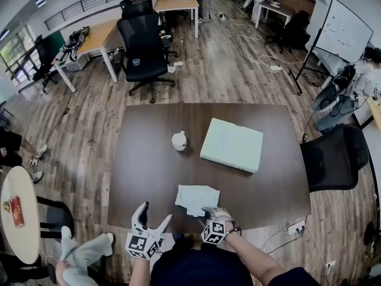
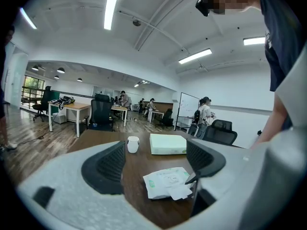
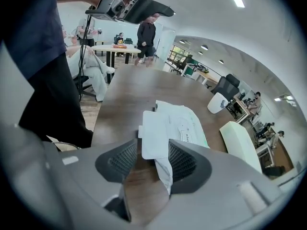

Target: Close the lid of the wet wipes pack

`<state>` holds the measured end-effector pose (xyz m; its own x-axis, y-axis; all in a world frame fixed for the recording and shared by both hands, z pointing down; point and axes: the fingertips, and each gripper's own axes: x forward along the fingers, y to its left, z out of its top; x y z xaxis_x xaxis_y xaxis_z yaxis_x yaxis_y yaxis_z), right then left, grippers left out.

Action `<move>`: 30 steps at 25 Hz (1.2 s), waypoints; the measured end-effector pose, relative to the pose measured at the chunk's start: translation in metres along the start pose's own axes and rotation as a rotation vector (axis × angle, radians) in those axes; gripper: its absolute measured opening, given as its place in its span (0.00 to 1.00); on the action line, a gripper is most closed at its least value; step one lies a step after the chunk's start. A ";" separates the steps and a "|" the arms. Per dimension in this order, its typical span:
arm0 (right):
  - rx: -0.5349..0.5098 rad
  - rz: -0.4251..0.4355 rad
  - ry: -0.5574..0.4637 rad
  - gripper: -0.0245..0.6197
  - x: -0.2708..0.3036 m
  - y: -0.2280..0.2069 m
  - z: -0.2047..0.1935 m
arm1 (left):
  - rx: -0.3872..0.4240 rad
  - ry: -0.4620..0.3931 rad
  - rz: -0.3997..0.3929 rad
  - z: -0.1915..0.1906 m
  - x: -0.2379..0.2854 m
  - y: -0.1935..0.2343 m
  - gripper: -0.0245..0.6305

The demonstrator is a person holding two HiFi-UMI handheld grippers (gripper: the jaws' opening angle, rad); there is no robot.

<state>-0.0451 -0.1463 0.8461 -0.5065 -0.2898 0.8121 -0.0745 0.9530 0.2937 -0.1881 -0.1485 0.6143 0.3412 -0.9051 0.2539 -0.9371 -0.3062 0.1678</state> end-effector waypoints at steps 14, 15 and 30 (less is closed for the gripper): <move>-0.056 -0.030 0.053 0.23 0.008 0.003 -0.003 | -0.033 -0.017 0.024 -0.001 -0.007 0.009 0.63; -0.057 -0.032 0.051 0.22 0.006 0.003 -0.003 | -0.035 -0.017 0.025 -0.001 -0.008 0.009 0.63; -0.015 -0.078 -0.019 0.09 -0.017 -0.019 0.007 | -0.045 -0.022 0.031 0.002 -0.005 0.011 0.63</move>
<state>-0.0407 -0.1587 0.8230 -0.5157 -0.3614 0.7768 -0.1019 0.9261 0.3633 -0.2005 -0.1483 0.6132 0.3096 -0.9204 0.2388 -0.9428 -0.2646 0.2026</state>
